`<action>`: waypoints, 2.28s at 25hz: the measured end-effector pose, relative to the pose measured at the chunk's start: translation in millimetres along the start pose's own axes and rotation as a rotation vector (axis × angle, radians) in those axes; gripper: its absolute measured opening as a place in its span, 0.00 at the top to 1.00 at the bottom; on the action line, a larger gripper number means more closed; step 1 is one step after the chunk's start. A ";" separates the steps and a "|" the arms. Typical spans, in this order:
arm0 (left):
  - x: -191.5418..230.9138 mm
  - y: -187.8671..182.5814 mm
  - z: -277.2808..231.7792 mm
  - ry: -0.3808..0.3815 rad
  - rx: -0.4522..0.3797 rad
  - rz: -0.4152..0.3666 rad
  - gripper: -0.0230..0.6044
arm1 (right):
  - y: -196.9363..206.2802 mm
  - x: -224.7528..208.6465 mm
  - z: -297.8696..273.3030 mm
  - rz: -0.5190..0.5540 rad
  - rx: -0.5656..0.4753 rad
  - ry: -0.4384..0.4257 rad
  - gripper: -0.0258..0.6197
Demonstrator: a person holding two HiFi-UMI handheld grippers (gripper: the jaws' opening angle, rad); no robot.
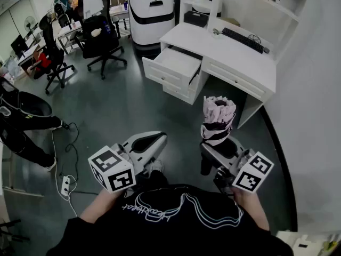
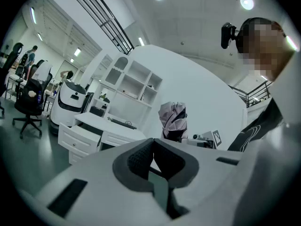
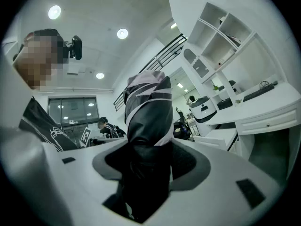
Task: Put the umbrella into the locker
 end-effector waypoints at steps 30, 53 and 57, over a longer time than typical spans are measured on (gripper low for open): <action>85.9 -17.4 -39.5 0.011 0.012 0.020 0.95 | -2.9 -65.9 -67.5 -0.031 -0.014 0.035 0.58; 376.6 -90.1 -166.7 0.104 0.128 0.159 0.95 | -25.0 -246.4 -303.8 -0.153 0.049 0.219 0.58; 410.9 -101.5 -180.7 0.125 0.138 0.166 0.95 | -30.4 -264.7 -333.8 -0.149 0.046 0.237 0.58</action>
Point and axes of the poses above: the fingertips, and each gripper's own axes: z backward along the fingers, x to its left, y out of its underside, the point moved 4 cm from there along z, backward along the fingers, and after that the axes turned 6 degrees about -x, right-handed, at the moved point
